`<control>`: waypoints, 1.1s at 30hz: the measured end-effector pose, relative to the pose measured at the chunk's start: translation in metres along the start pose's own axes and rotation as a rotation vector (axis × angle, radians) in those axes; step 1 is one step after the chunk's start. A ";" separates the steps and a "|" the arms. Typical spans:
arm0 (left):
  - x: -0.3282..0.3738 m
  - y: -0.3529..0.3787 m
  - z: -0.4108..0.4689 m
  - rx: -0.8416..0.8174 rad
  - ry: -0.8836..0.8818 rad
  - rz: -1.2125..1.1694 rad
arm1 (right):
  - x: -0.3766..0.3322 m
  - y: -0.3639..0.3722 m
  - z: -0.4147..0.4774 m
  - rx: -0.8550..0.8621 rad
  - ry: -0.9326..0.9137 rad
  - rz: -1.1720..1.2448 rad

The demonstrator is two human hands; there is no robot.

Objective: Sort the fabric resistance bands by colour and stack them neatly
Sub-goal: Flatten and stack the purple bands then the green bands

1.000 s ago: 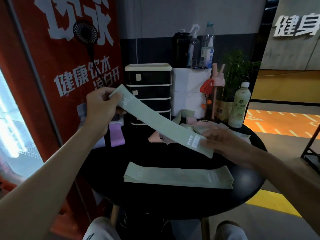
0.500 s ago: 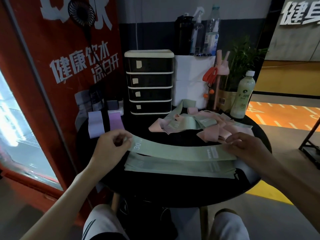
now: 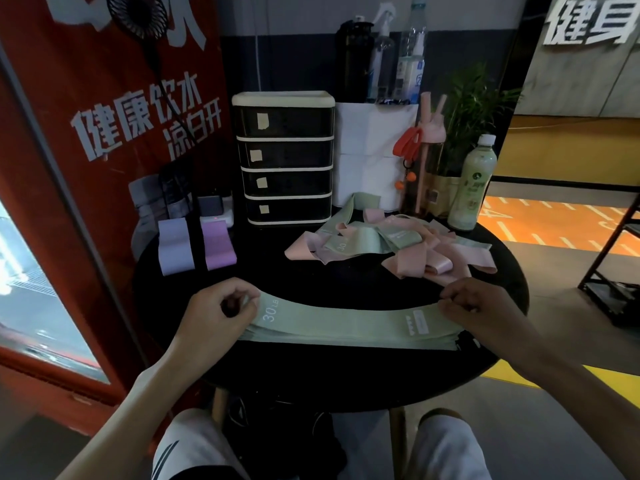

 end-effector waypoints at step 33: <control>0.042 0.026 0.025 -0.307 0.245 0.156 | 0.017 0.004 -0.002 -0.265 -0.221 -0.242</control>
Point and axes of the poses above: each hand's wrist, its own z-axis towards the middle knuckle, its own y-axis out of the palm, x = y × z, the point moved 3 cm from there along z, towards the middle knuckle, and after that the axes turned 6 degrees about y, right-handed, at the moved point
